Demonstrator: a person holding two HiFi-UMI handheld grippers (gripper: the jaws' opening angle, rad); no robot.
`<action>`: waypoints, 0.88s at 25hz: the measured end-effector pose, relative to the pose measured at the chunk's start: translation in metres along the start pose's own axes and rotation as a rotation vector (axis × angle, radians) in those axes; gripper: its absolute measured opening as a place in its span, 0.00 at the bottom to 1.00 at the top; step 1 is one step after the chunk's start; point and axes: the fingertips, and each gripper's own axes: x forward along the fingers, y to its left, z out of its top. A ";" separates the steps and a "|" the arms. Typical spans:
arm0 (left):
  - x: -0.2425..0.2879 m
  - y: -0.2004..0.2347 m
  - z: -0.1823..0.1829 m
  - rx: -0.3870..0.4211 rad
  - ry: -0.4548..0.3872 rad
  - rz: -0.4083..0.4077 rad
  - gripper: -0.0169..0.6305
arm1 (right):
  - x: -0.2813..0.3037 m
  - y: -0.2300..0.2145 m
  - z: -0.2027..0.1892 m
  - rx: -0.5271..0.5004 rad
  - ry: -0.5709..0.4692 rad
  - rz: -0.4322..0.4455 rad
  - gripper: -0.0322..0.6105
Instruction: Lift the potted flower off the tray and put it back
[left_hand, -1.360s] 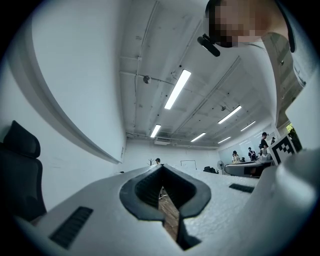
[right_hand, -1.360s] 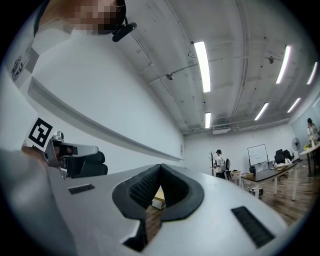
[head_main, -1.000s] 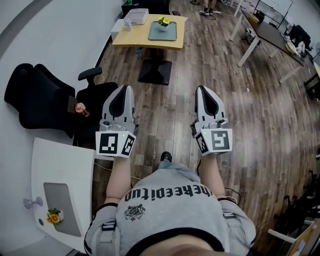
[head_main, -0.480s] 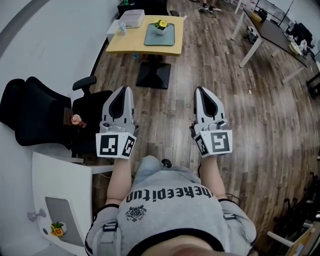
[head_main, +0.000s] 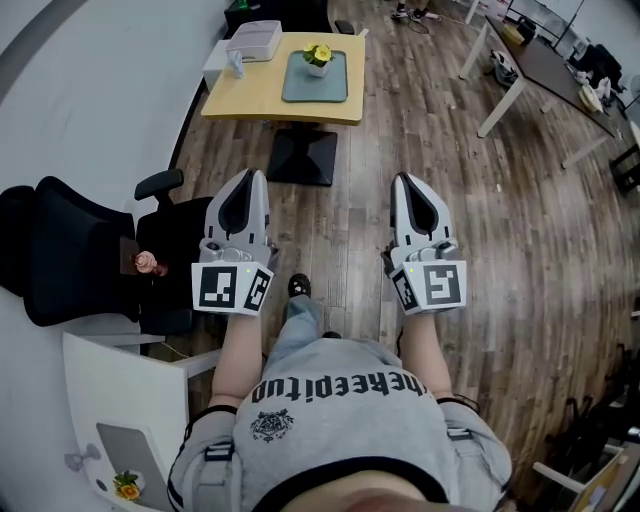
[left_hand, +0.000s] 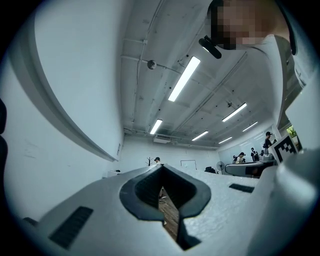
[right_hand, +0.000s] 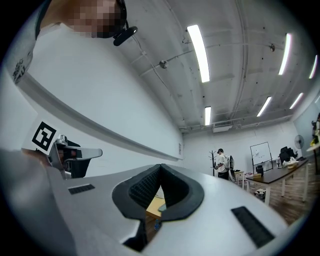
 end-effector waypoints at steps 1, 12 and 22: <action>0.012 0.007 -0.002 -0.001 -0.002 -0.008 0.03 | 0.012 -0.003 -0.002 -0.004 -0.001 -0.005 0.05; 0.129 0.093 -0.022 -0.003 0.002 -0.071 0.03 | 0.144 -0.029 -0.021 -0.020 -0.005 -0.072 0.05; 0.199 0.165 -0.044 0.000 -0.001 -0.109 0.03 | 0.236 -0.029 -0.047 -0.022 -0.019 -0.110 0.05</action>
